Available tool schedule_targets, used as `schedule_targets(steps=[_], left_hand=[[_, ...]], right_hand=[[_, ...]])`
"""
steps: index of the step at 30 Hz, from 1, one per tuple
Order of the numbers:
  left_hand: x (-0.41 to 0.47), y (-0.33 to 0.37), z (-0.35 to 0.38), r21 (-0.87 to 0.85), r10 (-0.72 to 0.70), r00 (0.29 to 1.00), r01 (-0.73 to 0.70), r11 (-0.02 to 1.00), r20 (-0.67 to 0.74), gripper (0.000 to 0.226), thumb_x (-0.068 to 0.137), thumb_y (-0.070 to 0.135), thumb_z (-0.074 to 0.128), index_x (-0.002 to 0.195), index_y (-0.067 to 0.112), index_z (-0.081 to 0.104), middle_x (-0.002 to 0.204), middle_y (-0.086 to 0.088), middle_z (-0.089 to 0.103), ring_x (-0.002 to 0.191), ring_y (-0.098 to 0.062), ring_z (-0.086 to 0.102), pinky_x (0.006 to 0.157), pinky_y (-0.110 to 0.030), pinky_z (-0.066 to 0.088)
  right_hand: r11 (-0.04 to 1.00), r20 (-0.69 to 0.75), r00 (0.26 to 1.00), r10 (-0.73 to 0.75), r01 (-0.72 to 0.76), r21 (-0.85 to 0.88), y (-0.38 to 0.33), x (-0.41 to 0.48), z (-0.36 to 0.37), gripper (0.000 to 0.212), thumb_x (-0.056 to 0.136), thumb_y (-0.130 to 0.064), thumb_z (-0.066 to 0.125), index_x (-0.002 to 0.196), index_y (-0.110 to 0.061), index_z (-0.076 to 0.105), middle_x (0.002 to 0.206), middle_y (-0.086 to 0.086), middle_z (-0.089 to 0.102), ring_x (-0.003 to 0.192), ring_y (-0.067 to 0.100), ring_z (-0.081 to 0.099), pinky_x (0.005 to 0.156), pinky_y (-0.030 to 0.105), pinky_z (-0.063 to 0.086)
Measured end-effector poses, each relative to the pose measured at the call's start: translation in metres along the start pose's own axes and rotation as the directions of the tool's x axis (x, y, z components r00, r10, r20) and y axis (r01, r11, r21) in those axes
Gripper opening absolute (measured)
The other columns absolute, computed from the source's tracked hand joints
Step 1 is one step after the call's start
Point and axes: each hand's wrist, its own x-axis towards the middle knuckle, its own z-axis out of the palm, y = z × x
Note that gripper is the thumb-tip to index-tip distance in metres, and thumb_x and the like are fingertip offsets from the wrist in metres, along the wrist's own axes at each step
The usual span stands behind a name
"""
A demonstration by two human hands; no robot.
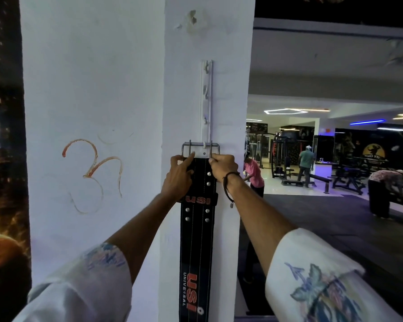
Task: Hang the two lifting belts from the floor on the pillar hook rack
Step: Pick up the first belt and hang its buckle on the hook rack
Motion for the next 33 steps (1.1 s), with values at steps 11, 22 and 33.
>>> schedule_targets(steps=[11, 22, 33], left_hand=[[-0.011, 0.01, -0.023, -0.061, -0.051, 0.981, 0.063, 0.996, 0.185, 0.071, 0.082, -0.006, 0.057, 0.149, 0.004, 0.036, 0.147, -0.027, 0.043, 0.135, -0.037, 0.044, 0.112, -0.037, 0.039], [-0.188, -0.027, 0.056, -0.092, -0.093, 0.981, 0.109, 0.99, 0.17, 0.07, 0.095, 0.016, 0.054, 0.156, 0.017, 0.02, 0.163, -0.011, 0.024, 0.145, -0.032, 0.034, 0.112, -0.045, 0.037], [-0.517, -0.233, 0.233, 0.36, -0.533, 0.604, 0.394, 0.846, 0.592, 0.057, 0.105, 0.038, 0.036, 0.155, 0.015, 0.025, 0.163, -0.009, 0.027, 0.148, -0.031, 0.029, 0.115, -0.048, 0.031]], right_hand=[[0.976, 0.164, 0.986, 0.019, 0.017, -0.216, 0.03, -0.064, -0.023, 0.039, 0.093, -0.029, 0.063, 0.128, -0.011, 0.063, 0.125, 0.013, 0.067, 0.12, 0.031, 0.061, 0.099, 0.035, 0.049], [0.955, 0.21, 0.975, 0.077, -0.011, -0.298, 0.158, -0.171, 0.027, 0.015, 0.088, -0.03, 0.064, 0.092, -0.022, 0.076, 0.098, 0.002, 0.077, 0.092, 0.022, 0.071, 0.08, 0.031, 0.058], [0.842, 0.563, 0.736, 0.376, -0.018, -0.539, 0.479, -0.354, 0.162, 0.044, 0.096, -0.036, 0.057, 0.134, -0.012, 0.057, 0.136, 0.009, 0.06, 0.126, 0.029, 0.055, 0.101, 0.043, 0.048]])
